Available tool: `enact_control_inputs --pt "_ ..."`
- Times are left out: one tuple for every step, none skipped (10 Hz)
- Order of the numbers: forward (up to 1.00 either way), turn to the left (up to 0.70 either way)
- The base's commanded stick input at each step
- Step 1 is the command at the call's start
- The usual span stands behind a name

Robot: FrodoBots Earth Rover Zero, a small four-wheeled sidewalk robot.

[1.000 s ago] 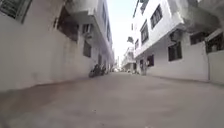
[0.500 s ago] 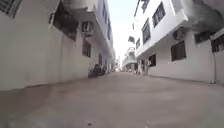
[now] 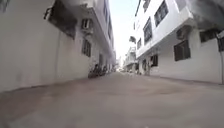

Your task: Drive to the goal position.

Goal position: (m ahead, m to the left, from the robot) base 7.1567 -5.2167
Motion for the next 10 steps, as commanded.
enact_control_inputs --pt "0.70 0.00" --pt "0.70 0.00" --pt "0.70 0.00" --pt "0.70 0.00" --pt "0.70 -0.25" --pt "0.70 -0.35" --pt "0.70 -0.35" --pt "0.70 -0.35" --pt "0.70 -0.35" --pt "0.70 -0.35"
